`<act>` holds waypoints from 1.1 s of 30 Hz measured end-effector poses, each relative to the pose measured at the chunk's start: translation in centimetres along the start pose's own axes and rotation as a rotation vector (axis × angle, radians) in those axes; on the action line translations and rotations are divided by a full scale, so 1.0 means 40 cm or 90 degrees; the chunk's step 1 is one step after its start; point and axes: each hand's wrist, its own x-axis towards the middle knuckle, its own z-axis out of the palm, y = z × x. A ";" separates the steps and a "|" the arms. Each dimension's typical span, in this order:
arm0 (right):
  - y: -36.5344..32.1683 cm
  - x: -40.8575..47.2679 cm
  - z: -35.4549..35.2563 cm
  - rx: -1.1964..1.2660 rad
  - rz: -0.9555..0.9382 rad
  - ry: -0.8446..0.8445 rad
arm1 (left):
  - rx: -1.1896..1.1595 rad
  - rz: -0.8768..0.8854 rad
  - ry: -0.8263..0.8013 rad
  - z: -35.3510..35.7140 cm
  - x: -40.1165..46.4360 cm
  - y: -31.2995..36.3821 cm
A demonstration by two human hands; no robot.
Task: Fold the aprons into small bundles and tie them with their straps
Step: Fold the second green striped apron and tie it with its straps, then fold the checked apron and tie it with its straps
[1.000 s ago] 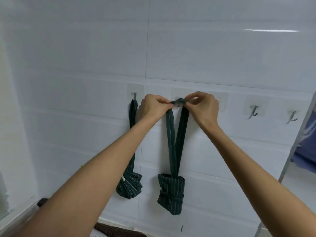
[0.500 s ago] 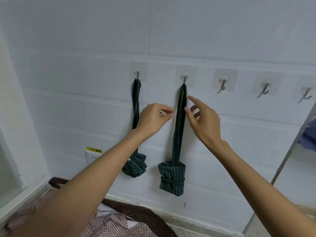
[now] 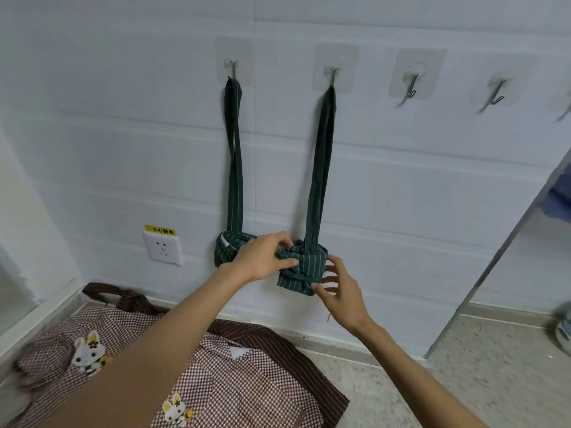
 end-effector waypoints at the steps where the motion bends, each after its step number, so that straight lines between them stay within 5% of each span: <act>1: 0.005 0.001 0.001 0.016 -0.017 0.002 | 0.039 0.005 0.033 -0.005 -0.005 -0.001; 9: 0.002 0.024 0.051 -0.086 -0.161 0.120 | 0.117 -0.042 0.192 0.028 -0.017 -0.011; 25: 0.001 0.034 0.029 -0.233 -0.169 0.083 | 0.044 -0.073 0.171 0.048 -0.023 0.009; 29: -0.001 -0.028 0.008 -0.242 -0.236 0.190 | 0.068 -0.040 0.176 0.038 -0.106 -0.005; 33: 0.027 -0.106 0.053 -0.220 -0.297 0.122 | 0.096 -0.032 0.238 0.030 -0.234 -0.058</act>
